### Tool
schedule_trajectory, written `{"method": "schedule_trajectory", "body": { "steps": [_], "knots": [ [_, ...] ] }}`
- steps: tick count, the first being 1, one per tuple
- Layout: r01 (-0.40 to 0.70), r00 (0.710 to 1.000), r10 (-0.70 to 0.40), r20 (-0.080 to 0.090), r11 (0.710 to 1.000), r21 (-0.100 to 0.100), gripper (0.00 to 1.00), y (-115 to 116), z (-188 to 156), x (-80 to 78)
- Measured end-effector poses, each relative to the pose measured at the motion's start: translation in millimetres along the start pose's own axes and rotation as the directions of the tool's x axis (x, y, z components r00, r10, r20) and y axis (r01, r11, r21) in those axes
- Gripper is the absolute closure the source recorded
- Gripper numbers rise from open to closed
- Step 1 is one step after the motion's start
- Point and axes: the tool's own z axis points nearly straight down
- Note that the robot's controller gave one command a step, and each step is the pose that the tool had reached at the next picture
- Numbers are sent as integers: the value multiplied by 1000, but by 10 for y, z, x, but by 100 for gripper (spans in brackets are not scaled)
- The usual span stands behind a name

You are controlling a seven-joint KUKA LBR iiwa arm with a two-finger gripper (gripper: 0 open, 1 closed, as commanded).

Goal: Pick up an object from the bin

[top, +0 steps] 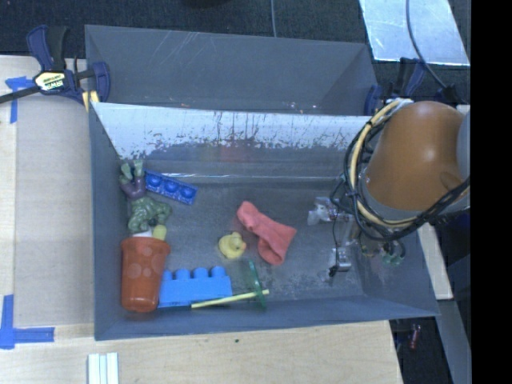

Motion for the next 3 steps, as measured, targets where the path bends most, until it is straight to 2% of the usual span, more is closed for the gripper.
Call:
{"method": "schedule_trajectory", "body": {
  "steps": [1,2,3],
  "knots": [
    [2,1000,-2,9,1000,1,0,2,-40,-21],
    [-14,1000,14,18,1000,0,0,389,677,-611],
    [-66,998,66,10,998,0,0,520,1007,-770]
  ]
}}
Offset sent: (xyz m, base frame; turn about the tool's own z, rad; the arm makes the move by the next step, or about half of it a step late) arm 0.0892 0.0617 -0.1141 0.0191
